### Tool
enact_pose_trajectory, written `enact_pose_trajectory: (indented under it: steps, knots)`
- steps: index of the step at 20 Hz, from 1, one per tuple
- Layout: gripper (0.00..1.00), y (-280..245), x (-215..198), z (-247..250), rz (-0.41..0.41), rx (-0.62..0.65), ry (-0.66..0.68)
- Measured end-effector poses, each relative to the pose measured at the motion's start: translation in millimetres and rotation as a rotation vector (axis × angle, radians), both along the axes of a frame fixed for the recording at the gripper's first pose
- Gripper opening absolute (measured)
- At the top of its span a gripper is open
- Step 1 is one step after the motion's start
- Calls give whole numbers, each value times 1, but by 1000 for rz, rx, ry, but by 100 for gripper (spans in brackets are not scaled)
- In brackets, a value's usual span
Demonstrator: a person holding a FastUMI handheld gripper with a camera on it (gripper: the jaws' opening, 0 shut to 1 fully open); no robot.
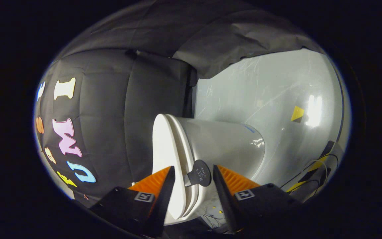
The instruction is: Open the toilet lid.
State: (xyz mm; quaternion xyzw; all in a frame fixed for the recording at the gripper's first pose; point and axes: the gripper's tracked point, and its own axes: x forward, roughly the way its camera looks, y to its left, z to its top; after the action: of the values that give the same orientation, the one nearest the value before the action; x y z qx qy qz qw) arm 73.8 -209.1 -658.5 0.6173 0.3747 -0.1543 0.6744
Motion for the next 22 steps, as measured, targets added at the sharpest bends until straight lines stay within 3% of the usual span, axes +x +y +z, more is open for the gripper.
enact_pose_trajectory:
  steps: [2,3,5,6,10,11,13,22]
  knots:
    - [51,1,0,-3,-23,24,-17]
    - [51,1,-1,-6,-39,29,-12]
    - [26,-6,1,-8,-85,35,-27]
    - [22,-7,3,-5,-92,42,-40]
    - [22,-2,5,-8,-71,20,-57]
    - [22,-17,18,-19,-113,25,-64]
    - [5,-4,13,-7,-112,57,-76]
    - [5,5,13,14,3,-100,-44]
